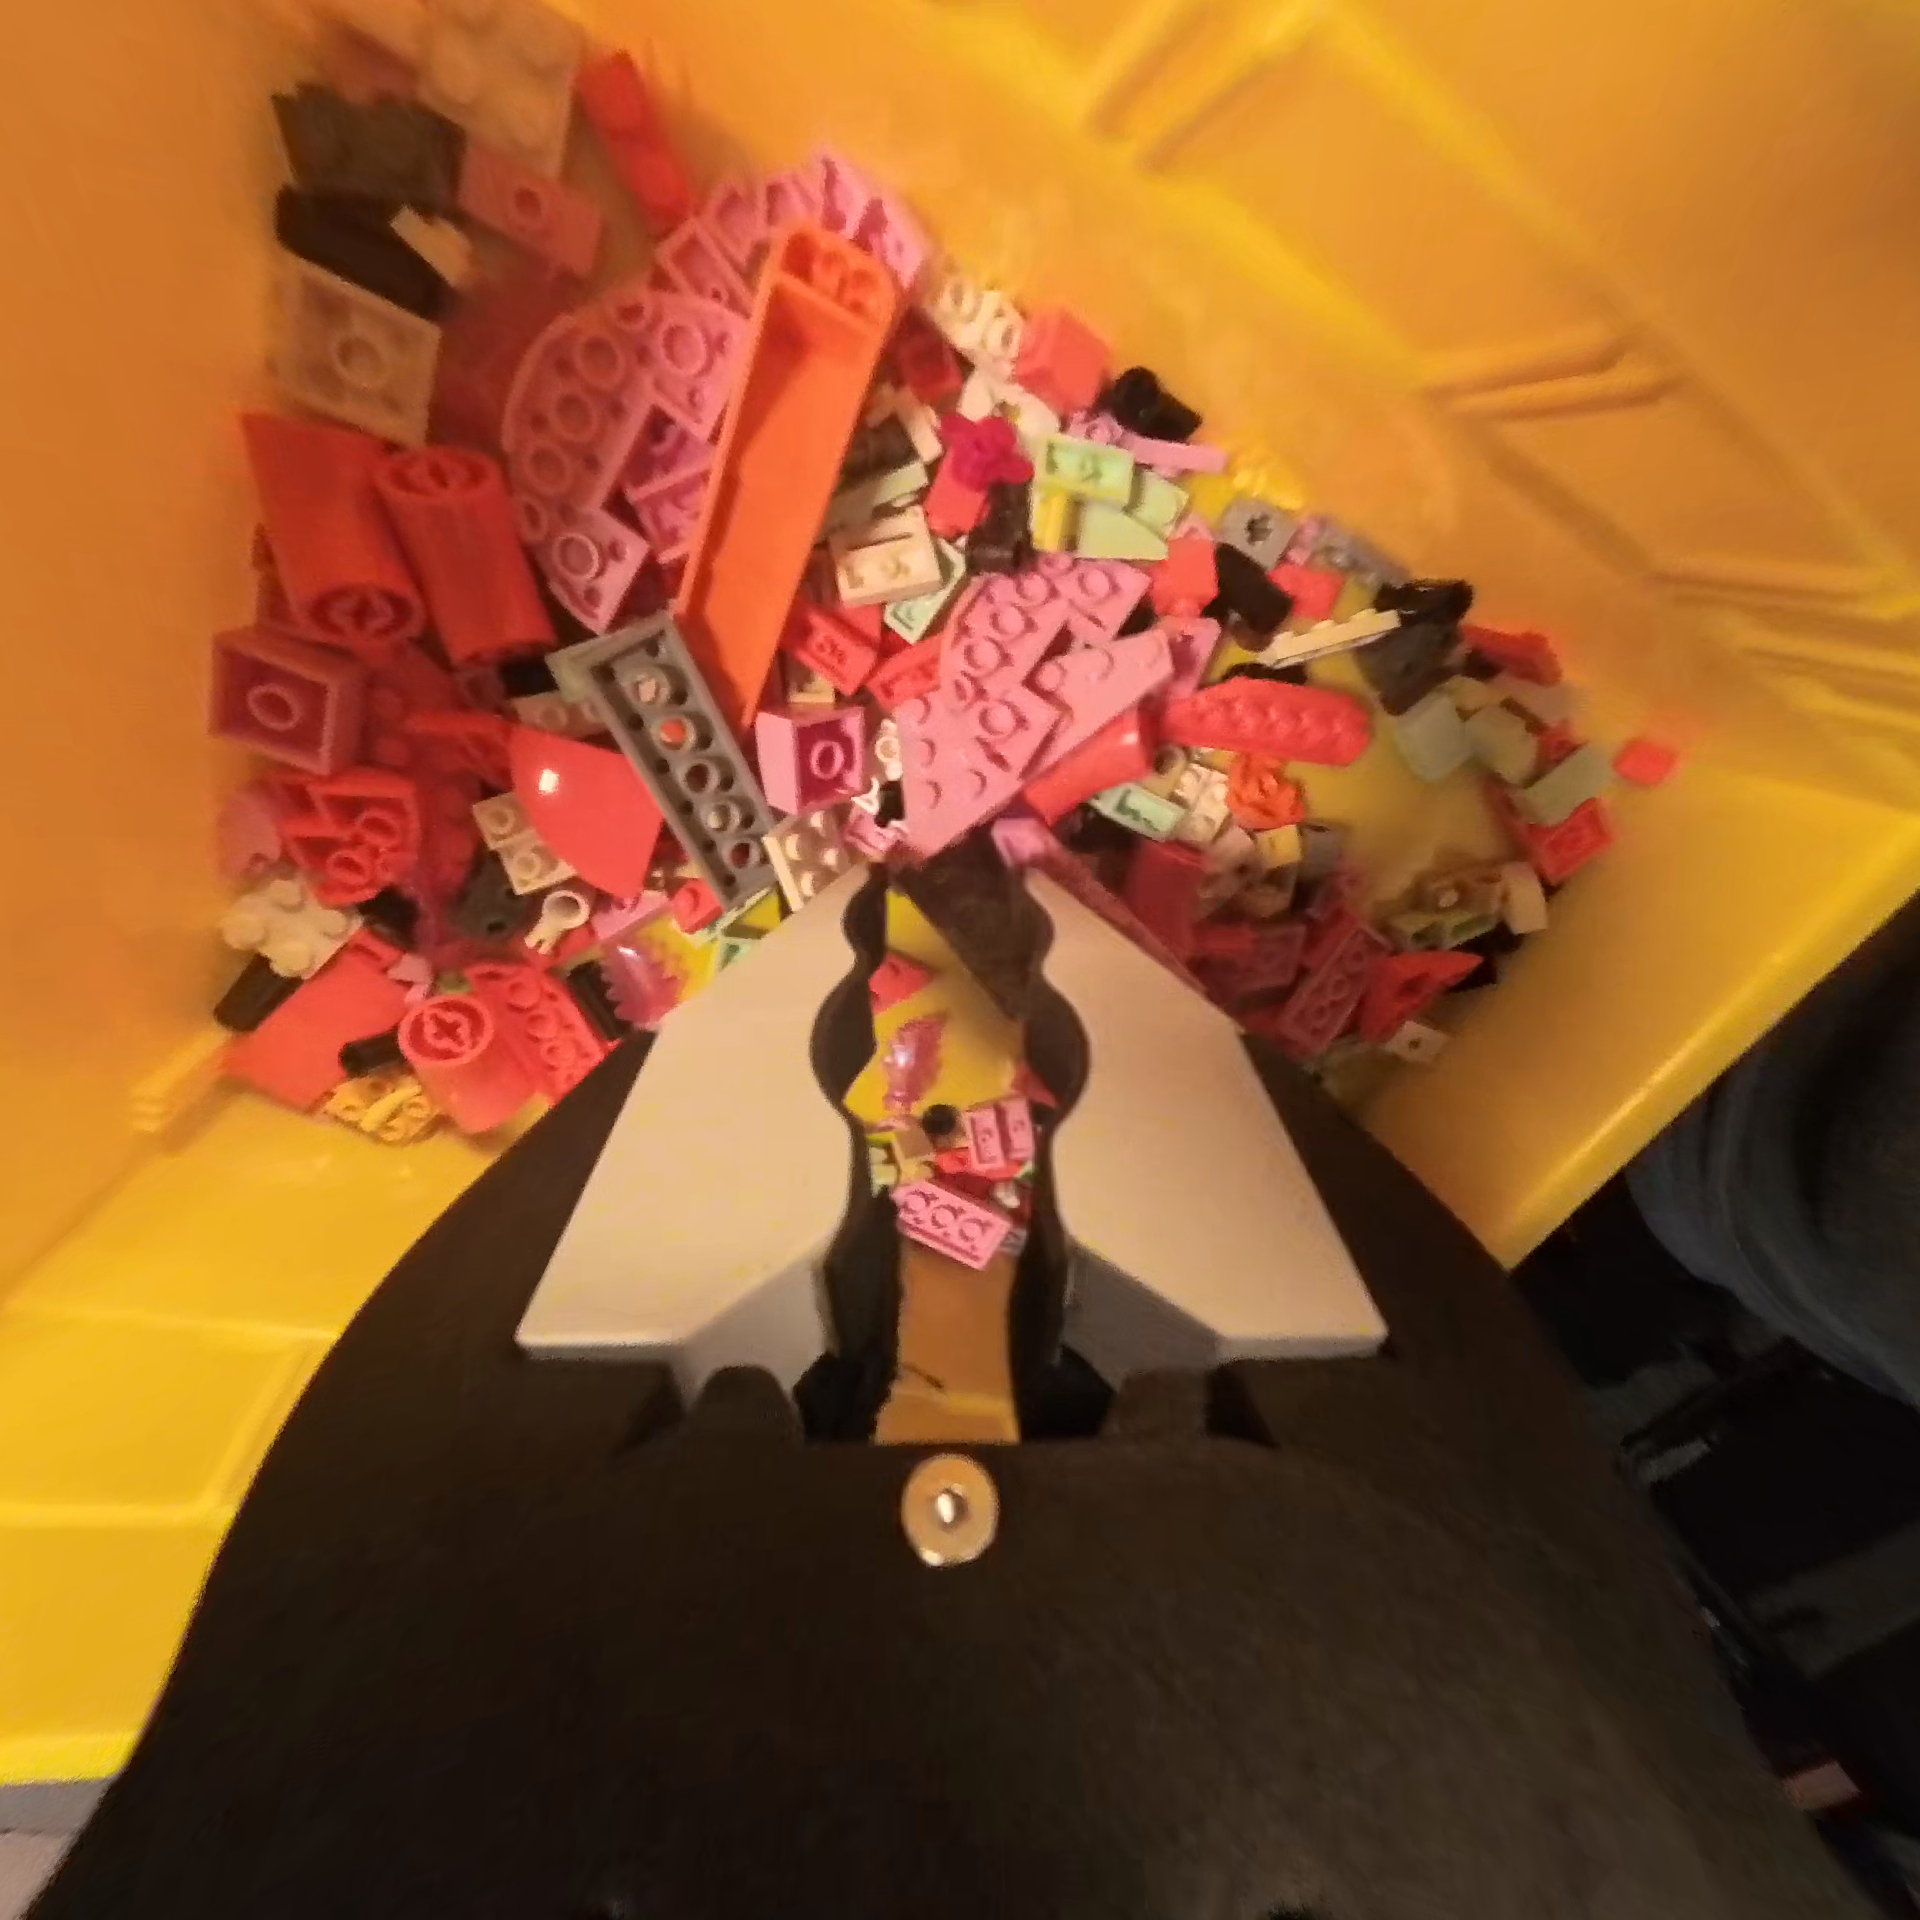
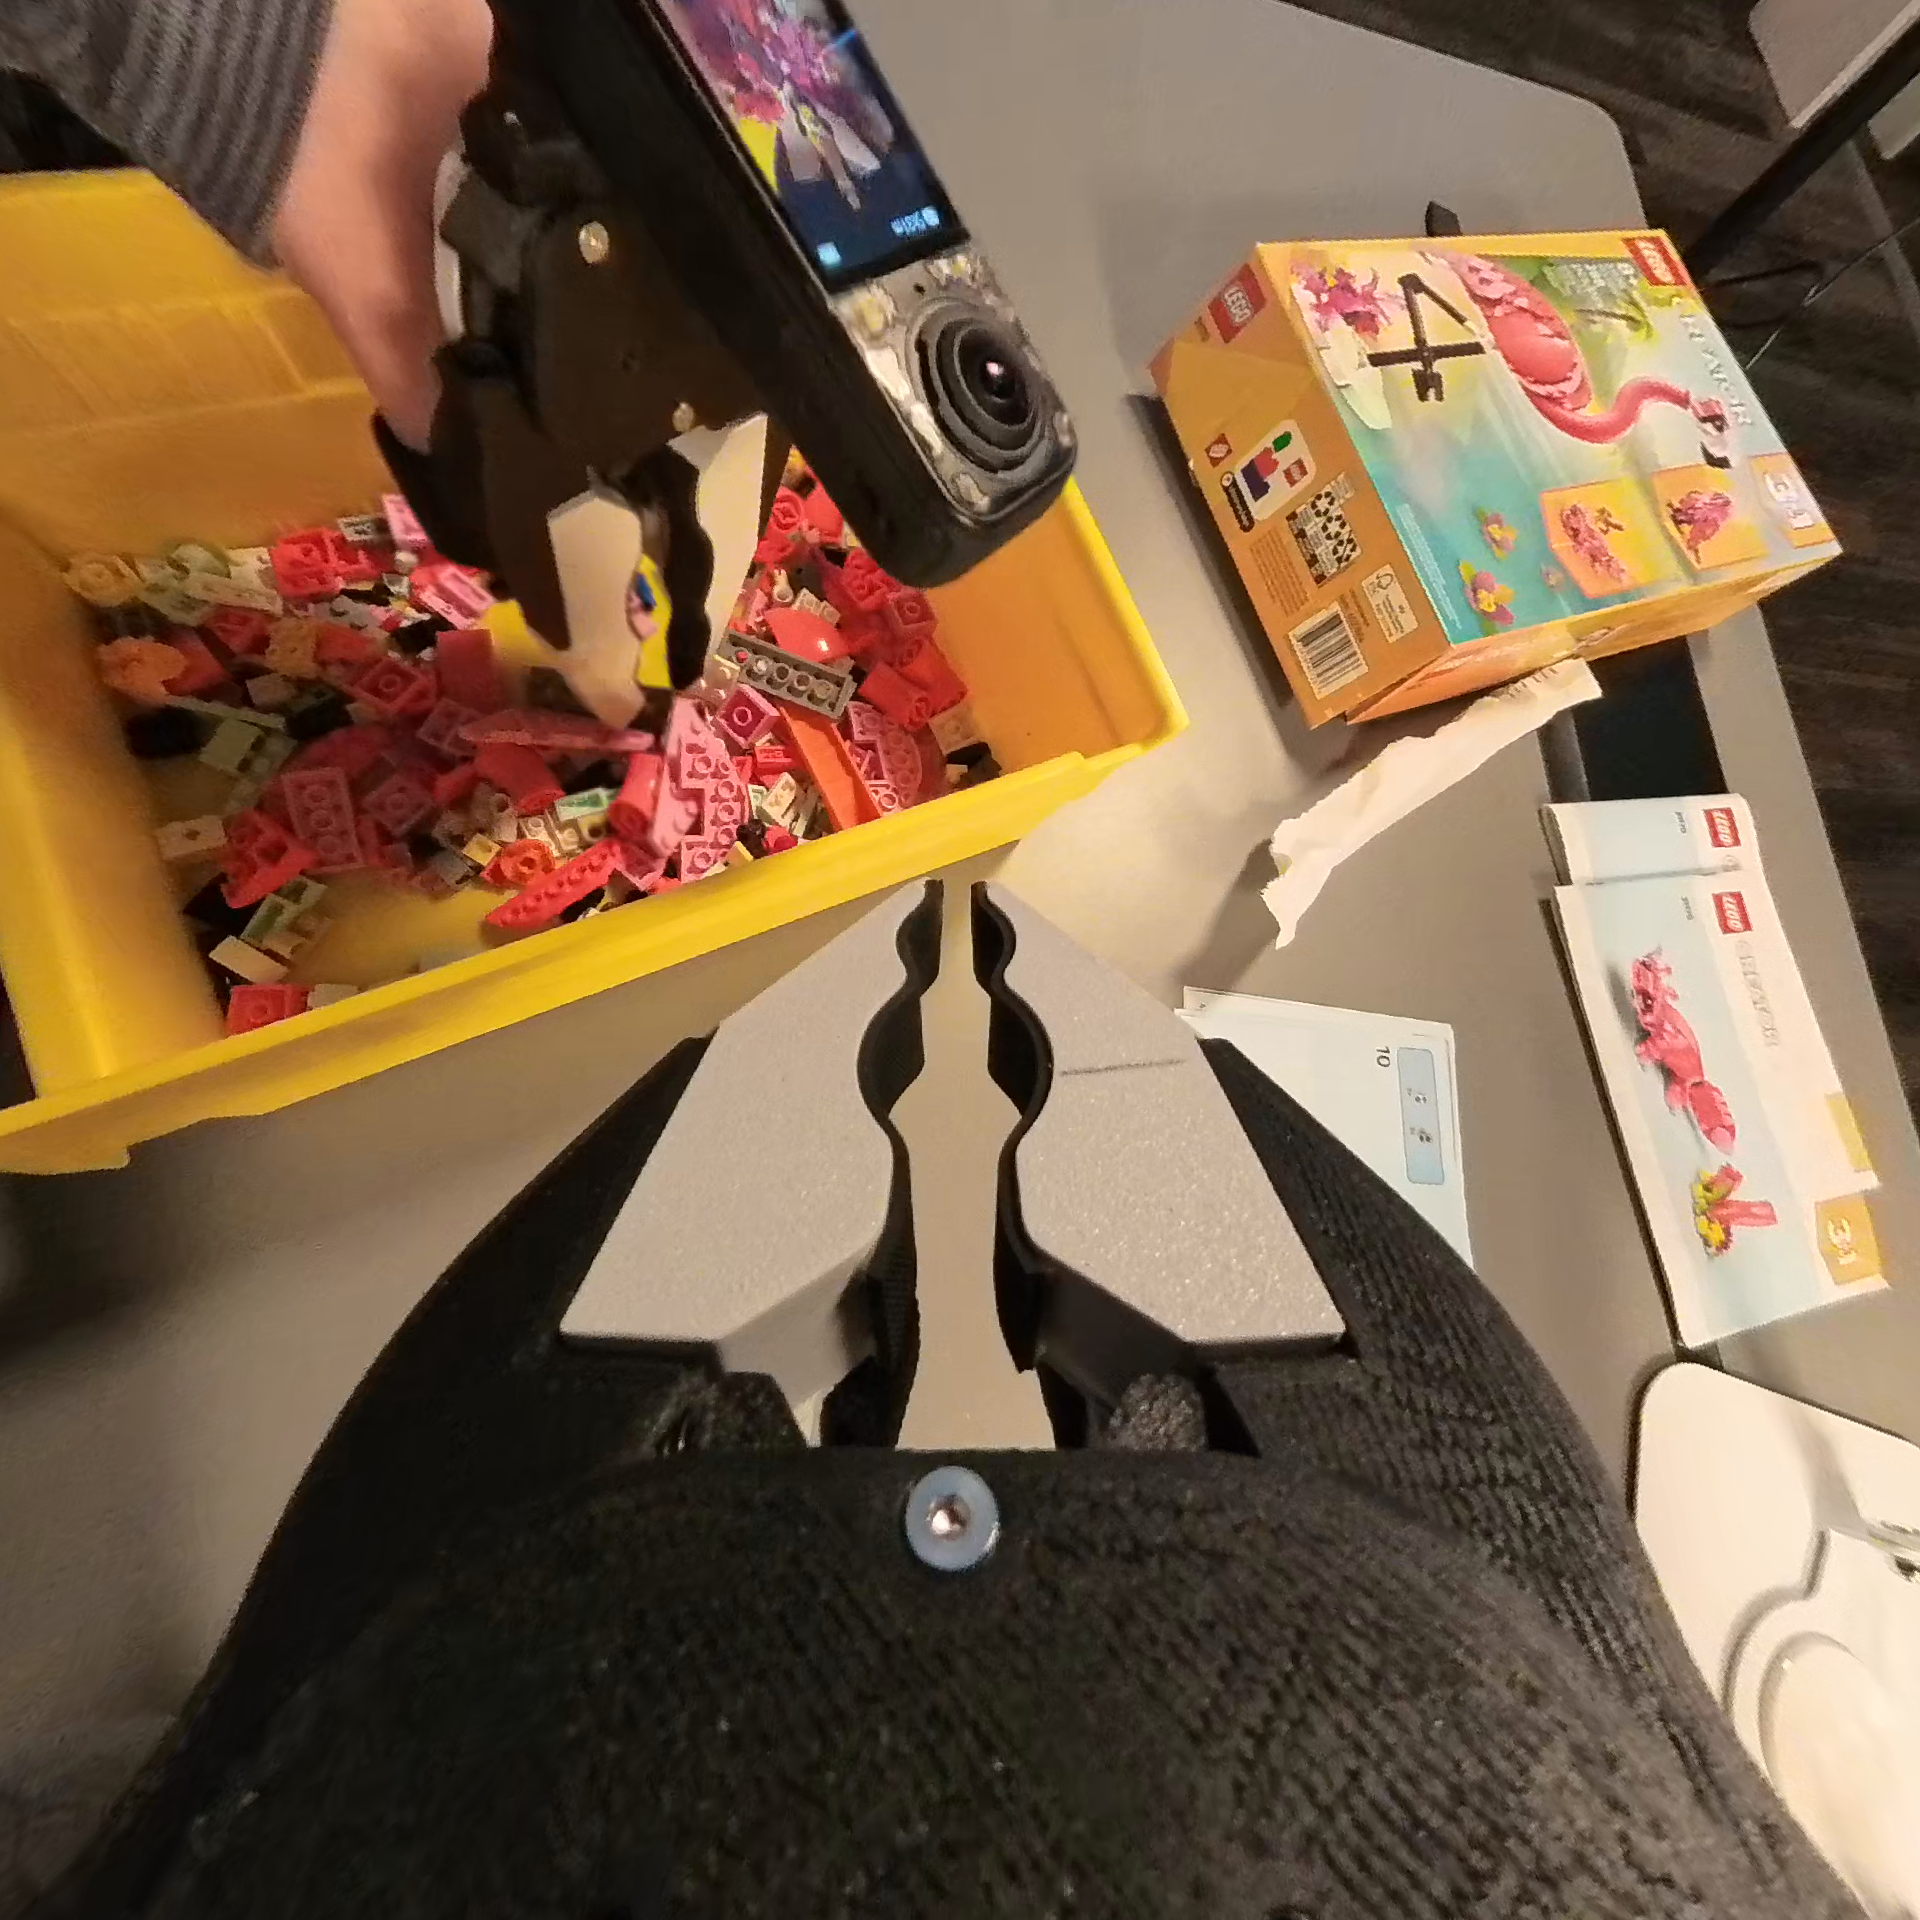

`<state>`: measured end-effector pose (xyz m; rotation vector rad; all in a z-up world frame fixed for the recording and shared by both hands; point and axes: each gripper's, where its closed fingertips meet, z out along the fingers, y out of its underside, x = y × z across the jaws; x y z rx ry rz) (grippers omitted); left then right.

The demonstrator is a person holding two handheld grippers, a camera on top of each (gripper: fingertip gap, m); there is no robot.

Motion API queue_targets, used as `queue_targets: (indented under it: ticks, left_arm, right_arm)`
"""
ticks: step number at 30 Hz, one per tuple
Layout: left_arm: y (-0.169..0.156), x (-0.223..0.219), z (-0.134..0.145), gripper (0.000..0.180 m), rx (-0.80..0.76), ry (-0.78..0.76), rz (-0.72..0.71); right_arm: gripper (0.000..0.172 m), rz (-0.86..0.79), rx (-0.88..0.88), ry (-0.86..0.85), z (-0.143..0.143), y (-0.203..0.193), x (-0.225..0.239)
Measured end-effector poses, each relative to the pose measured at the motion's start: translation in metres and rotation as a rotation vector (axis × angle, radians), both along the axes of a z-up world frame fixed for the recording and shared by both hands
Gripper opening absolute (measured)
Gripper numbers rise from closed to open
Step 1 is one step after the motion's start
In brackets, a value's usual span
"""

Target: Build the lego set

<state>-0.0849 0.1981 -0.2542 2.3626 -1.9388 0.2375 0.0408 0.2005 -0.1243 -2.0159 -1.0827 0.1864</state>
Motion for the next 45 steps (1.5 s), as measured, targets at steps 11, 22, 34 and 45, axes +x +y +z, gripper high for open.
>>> queue_targets:
  ticks: [11, 22, 34, 45]
  left_arm:
    - [-0.024, -0.055, -0.001, 0.062, 0.018, 0.232, -0.105]
    - [0.013, -0.031, -0.006, 0.056, 0.206, 0.129, -0.153]
    - [0.019, -0.027, 0.013, 0.061, 0.15, 0.051, -0.031]
    - [0.082, -0.029, 0.042, 0.036, 0.279, -0.065, 0.374]
  right_arm:
    - [0.003, -0.003, 0.002, 0.001, 0.0, 0.0, 0.0]
    - [0.003, -0.007, 0.003, 0.001, 0.0, 0.001, 0.001]
    - [0.003, -0.011, 0.001, 0.005, 0.0, 0.002, 0.003]
    - [0.003, -0.009, 0.004, 0.011, 0.001, 0.002, 0.003]
